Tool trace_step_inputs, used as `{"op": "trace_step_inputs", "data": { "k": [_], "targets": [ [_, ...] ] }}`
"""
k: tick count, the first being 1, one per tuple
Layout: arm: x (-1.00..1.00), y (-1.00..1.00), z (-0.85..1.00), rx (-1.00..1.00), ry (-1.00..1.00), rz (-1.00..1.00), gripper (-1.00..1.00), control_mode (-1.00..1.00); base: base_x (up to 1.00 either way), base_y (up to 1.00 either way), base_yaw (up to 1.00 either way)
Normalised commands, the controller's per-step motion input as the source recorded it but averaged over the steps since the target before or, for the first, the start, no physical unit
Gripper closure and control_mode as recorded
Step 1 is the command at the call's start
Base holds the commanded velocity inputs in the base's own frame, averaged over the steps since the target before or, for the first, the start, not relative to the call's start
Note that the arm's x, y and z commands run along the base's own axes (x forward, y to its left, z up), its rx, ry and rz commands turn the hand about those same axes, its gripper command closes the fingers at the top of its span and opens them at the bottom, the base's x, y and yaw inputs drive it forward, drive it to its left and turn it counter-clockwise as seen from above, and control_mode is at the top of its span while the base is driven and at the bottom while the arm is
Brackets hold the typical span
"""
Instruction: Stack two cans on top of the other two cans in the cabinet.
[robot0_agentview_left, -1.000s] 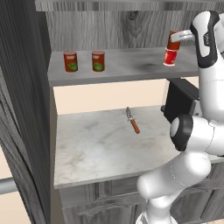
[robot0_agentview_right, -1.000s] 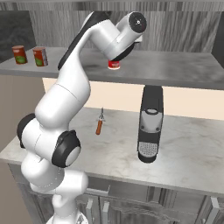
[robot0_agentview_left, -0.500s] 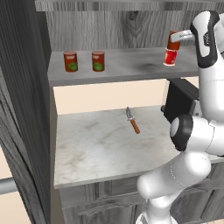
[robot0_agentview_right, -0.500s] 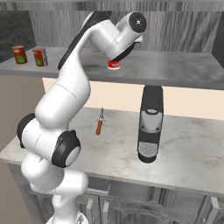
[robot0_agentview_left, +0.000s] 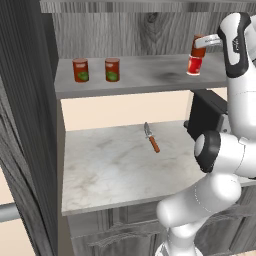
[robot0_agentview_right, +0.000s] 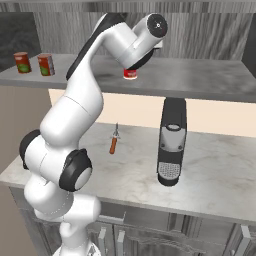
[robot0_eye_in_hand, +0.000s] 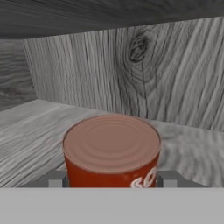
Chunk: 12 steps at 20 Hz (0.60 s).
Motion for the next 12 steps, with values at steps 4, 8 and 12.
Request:
{"op": "trace_step_inputs", "data": {
  "k": [4,8,12],
  "targets": [
    [0.0,0.0,0.0,0.0,0.0,0.0,-1.0,-1.0,0.0,0.0,0.0],
    [0.0,0.0,0.0,0.0,0.0,0.0,-1.0,-1.0,0.0,0.0,0.0],
    [0.0,0.0,0.0,0.0,0.0,0.0,-1.0,-1.0,0.0,0.0,0.0]
  ]
}}
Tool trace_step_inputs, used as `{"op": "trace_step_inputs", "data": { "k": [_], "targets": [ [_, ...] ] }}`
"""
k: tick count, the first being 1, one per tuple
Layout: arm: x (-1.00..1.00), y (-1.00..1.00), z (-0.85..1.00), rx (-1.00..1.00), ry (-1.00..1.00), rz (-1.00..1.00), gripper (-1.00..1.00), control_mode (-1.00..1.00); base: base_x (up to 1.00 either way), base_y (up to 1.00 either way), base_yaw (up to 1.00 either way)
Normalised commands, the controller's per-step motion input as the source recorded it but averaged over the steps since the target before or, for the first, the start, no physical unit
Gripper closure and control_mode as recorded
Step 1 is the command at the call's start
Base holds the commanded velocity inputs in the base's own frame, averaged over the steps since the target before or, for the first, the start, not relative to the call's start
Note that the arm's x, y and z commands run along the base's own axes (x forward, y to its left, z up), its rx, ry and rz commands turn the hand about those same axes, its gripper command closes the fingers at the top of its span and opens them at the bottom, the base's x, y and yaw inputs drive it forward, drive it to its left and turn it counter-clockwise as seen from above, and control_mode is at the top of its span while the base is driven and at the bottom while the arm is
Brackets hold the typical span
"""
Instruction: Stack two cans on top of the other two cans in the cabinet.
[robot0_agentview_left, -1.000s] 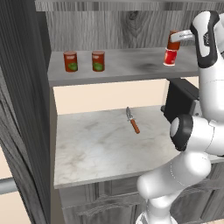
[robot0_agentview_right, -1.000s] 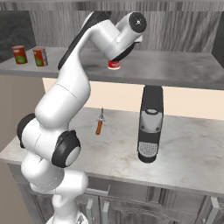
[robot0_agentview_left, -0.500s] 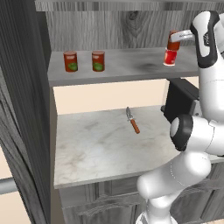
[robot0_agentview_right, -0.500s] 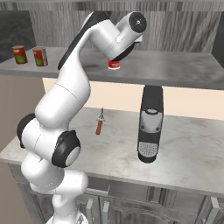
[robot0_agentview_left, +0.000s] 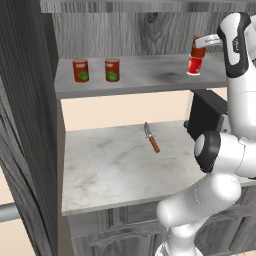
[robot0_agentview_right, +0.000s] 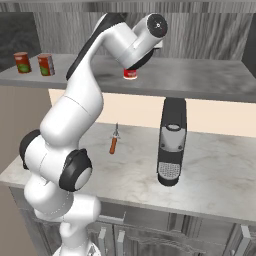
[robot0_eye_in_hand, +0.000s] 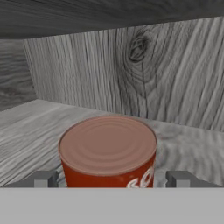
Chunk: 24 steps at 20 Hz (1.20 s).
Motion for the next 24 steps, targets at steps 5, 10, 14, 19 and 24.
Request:
{"op": "trace_step_inputs", "data": {
  "k": [5,10,14,19,24],
  "targets": [
    [0.0,0.0,0.0,0.0,0.0,0.0,-1.0,-1.0,0.0,0.0,0.0],
    [0.0,0.0,0.0,0.0,0.0,0.0,-1.0,-1.0,0.0,0.0,0.0],
    [-0.1,0.0,0.0,0.0,0.0,0.0,-1.0,-1.0,0.0,0.0,0.0],
    [-0.19,0.0,0.0,0.0,0.0,0.0,-1.0,-1.0,0.0,0.0,0.0],
    [-0.3,0.0,0.0,0.0,0.0,0.0,-1.0,-1.0,0.0,0.0,0.0]
  ]
}}
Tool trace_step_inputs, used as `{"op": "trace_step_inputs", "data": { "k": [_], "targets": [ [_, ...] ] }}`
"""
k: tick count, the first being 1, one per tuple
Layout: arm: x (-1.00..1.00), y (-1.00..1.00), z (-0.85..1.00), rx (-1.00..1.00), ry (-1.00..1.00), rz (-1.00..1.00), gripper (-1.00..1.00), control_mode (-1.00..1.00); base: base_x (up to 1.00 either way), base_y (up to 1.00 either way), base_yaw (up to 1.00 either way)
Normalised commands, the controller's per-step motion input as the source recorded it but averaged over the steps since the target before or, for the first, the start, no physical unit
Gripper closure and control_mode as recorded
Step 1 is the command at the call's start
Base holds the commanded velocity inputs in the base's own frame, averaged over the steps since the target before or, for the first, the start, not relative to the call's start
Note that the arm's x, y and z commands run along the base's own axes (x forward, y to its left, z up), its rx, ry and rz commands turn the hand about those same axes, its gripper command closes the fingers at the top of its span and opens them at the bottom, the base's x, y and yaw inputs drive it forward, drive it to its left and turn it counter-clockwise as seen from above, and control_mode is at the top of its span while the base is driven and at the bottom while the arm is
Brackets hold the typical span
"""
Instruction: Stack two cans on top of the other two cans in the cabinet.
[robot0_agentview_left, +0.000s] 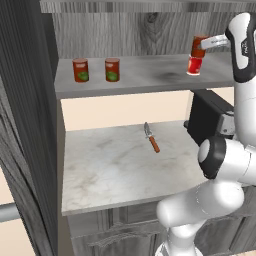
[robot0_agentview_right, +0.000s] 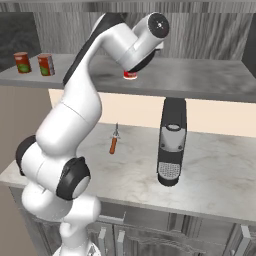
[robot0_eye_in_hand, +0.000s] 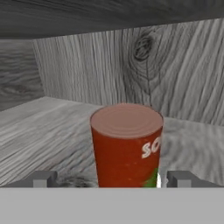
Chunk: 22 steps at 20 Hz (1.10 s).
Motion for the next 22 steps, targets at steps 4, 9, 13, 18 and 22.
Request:
{"op": "trace_step_inputs", "data": {
  "k": [4,9,13,18,22],
  "targets": [
    [-0.45,0.01,0.0,0.0,0.0,0.0,-1.0,-1.0,0.0,0.0,0.0],
    [-0.74,0.15,-0.01,0.0,0.0,0.0,-1.0,-1.0,0.0,0.0,0.0],
    [-0.94,0.27,0.0,0.0,0.0,0.0,-1.0,-1.0,0.0,0.0,0.0],
    [-0.97,0.39,-0.04,-0.01,0.0,0.0,-1.0,-1.0,0.0,0.0,0.0],
    [-0.9,0.62,-0.13,-0.02,0.0,0.0,-1.0,-1.0,0.0,0.0,0.0]
  ]
}}
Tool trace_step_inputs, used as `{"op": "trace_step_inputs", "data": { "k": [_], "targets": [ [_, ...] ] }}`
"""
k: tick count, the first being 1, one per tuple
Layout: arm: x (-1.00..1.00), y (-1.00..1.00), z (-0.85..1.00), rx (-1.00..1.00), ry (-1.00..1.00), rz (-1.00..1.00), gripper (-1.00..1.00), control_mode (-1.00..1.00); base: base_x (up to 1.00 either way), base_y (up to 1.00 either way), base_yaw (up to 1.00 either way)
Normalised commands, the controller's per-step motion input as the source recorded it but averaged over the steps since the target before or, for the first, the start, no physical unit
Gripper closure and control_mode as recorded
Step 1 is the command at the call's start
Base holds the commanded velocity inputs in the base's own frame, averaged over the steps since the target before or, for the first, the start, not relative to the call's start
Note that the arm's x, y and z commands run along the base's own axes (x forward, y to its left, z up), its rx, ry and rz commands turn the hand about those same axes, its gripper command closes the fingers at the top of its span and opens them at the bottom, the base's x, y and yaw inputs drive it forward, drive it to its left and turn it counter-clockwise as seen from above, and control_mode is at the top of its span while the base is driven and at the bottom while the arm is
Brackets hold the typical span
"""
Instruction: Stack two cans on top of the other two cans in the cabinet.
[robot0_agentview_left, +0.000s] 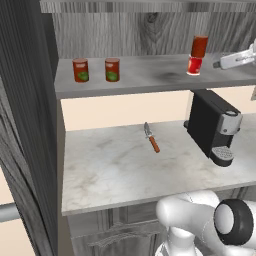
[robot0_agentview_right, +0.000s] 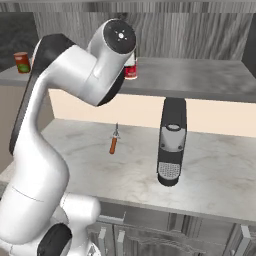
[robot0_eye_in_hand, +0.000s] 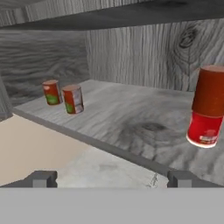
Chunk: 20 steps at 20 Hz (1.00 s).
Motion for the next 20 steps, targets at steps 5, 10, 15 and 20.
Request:
{"op": "trace_step_inputs", "data": {
  "k": [5,10,15,20],
  "targets": [
    [-0.67,0.83,-0.08,-0.04,0.0,0.0,-1.0,-1.0,0.0,0.0,0.0],
    [-0.42,0.87,-0.03,-0.03,0.0,0.02,-1.0,-1.0,0.0,0.0,0.0],
    [-0.12,0.69,-0.02,0.0,0.0,0.12,-1.0,-1.0,0.0,0.0,0.0],
    [-0.03,0.67,-0.03,0.0,0.0,0.14,-1.0,-1.0,0.0,0.0,0.0]
  ]
}}
